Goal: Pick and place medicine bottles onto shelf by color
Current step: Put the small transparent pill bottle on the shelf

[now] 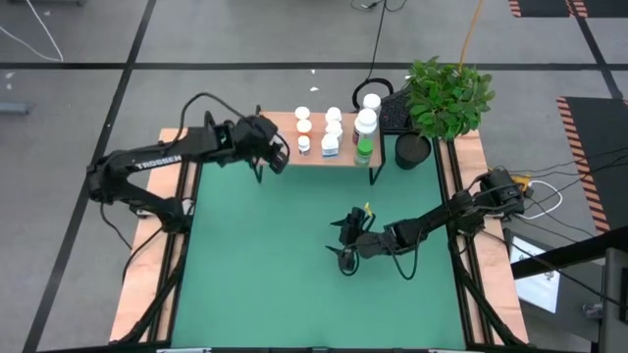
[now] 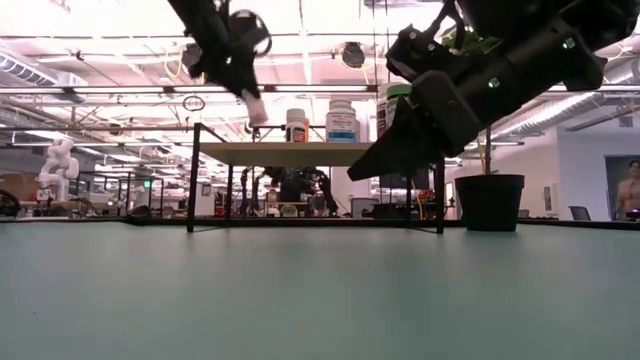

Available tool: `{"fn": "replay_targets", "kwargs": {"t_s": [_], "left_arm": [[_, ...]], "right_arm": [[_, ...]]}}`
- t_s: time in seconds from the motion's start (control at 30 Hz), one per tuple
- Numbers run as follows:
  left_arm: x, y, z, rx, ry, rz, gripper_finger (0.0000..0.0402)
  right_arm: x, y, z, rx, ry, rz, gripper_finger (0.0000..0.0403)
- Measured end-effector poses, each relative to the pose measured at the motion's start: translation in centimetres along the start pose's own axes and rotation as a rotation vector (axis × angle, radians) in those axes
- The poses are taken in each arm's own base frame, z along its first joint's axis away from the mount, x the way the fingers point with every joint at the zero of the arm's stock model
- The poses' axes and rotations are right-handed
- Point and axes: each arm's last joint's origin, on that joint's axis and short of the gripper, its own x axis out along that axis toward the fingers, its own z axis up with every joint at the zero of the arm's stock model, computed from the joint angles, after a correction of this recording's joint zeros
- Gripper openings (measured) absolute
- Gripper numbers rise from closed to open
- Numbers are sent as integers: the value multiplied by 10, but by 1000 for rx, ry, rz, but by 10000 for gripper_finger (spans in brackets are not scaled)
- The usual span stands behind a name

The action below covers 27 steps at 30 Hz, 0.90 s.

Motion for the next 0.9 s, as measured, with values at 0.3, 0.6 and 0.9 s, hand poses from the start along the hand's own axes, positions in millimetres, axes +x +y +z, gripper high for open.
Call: {"fn": "replay_targets", "kwargs": {"t_s": [0.3,0.6,0.9], "left_arm": [[48,20,1,-25,88,47,138],[56,19,3,-31,71,20,139],[56,22,5,-16,71,18,164]], "right_arm": [[-7,11,-5,25,17,32,336],[-13,13,-21,71,39,46,336],[-13,12,-21,88,-1,58,336]]}}
